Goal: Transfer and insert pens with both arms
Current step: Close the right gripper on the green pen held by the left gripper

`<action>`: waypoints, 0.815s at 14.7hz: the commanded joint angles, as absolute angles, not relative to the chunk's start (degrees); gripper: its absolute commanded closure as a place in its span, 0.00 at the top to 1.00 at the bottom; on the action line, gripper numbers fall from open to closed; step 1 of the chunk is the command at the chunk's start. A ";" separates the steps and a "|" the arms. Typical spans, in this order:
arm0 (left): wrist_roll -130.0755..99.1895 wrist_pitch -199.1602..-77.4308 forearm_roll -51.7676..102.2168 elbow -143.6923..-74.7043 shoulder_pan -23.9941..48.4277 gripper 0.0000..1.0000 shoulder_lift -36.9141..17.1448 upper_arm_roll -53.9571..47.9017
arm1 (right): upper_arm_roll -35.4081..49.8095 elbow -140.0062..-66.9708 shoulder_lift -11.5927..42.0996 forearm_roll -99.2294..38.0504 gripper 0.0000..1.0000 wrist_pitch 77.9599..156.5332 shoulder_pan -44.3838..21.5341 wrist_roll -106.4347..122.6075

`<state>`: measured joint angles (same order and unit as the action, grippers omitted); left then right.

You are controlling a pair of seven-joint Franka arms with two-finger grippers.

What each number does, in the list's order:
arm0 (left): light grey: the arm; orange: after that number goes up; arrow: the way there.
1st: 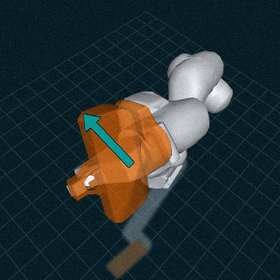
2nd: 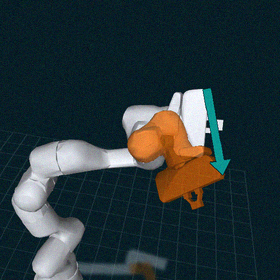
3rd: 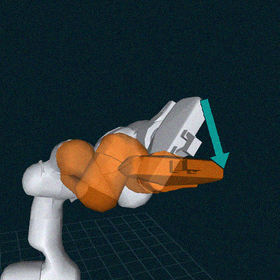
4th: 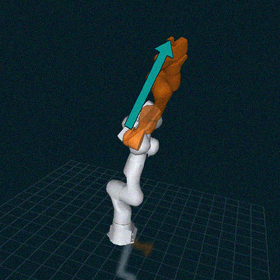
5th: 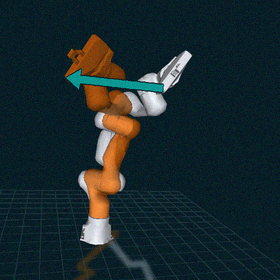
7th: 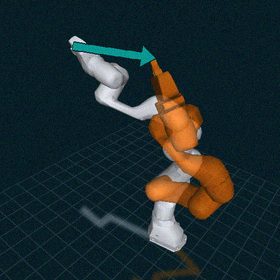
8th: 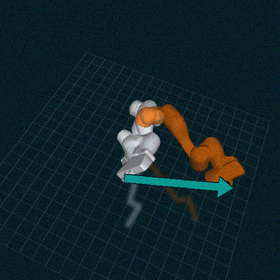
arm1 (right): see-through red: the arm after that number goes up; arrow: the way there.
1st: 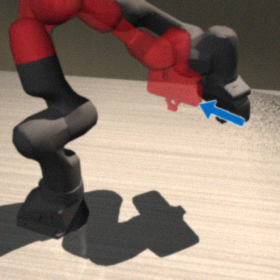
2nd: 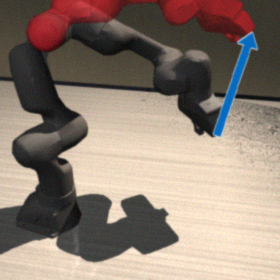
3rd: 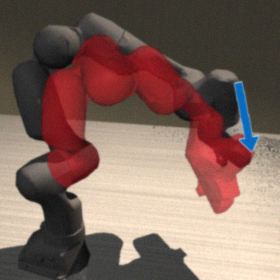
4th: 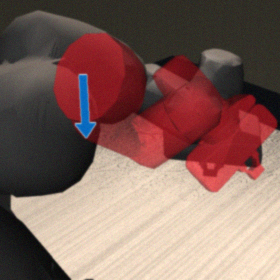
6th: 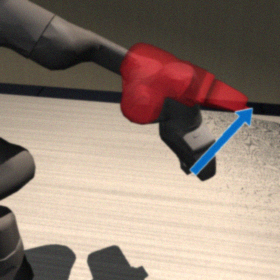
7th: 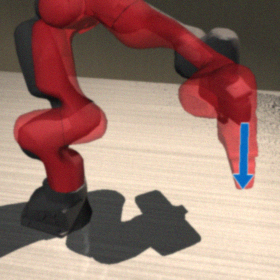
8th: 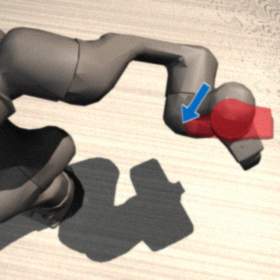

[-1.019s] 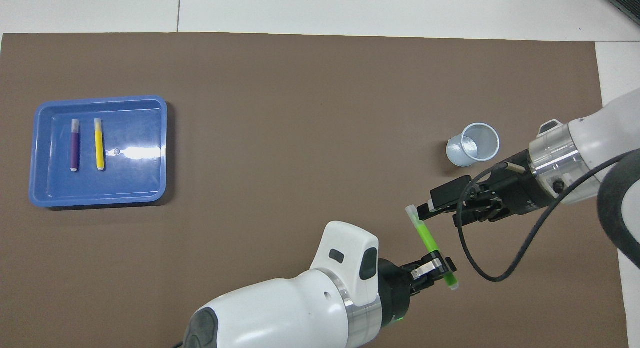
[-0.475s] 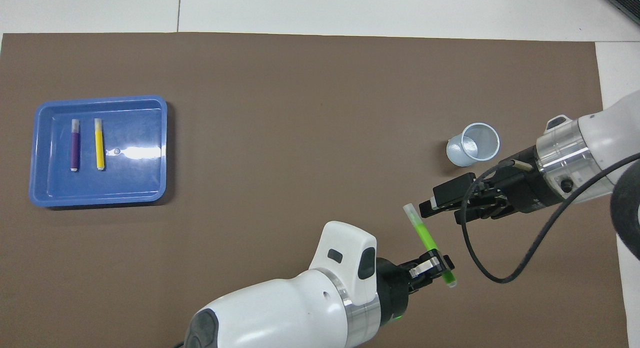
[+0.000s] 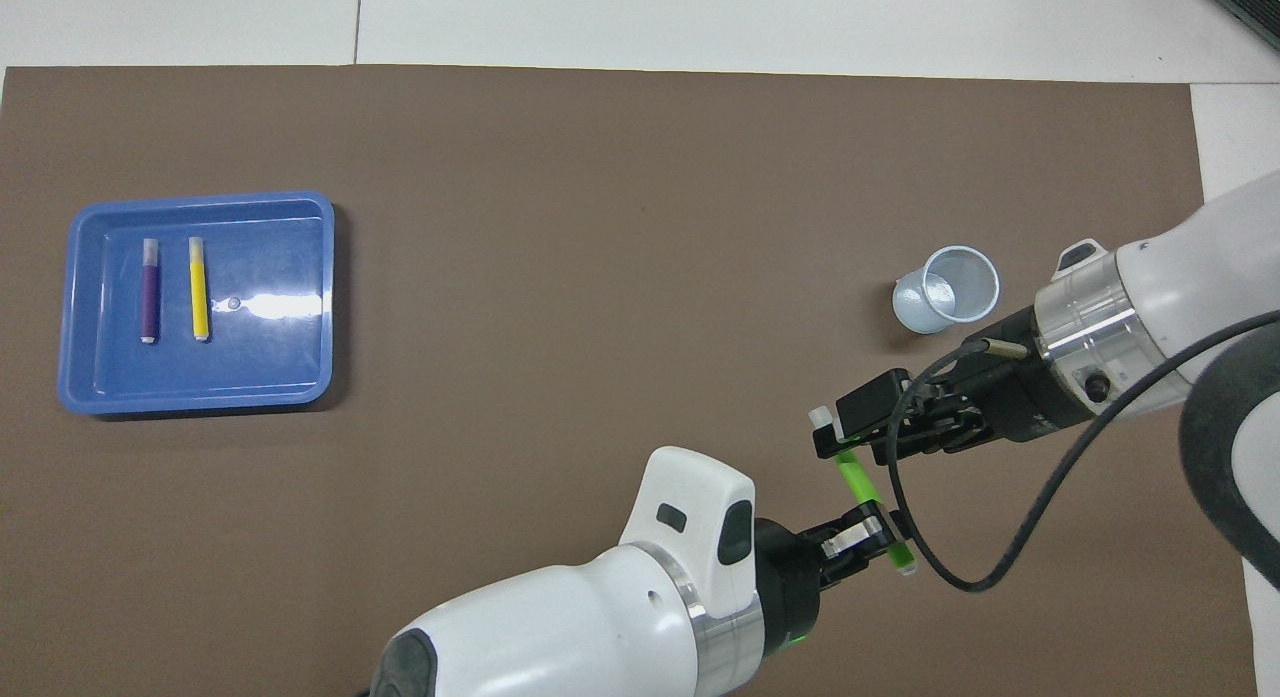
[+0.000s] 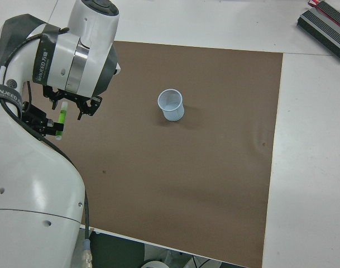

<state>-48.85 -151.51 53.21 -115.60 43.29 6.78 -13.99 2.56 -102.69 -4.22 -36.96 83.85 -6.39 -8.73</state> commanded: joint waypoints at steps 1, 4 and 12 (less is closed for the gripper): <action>-48.25 -153.11 54.14 -117.60 44.56 0.00 8.35 -13.36 | 2.55 -102.83 -5.62 -37.79 0.67 82.01 -6.50 -11.07; -48.34 -153.11 54.14 -117.60 44.47 0.00 8.35 -13.36 | 2.55 -103.09 -6.50 -37.71 0.61 80.51 -6.59 -12.39; -48.43 -153.11 54.14 -117.60 44.56 0.00 8.35 -13.36 | 2.55 -103.88 -7.21 -37.27 0.47 79.28 -6.50 -12.30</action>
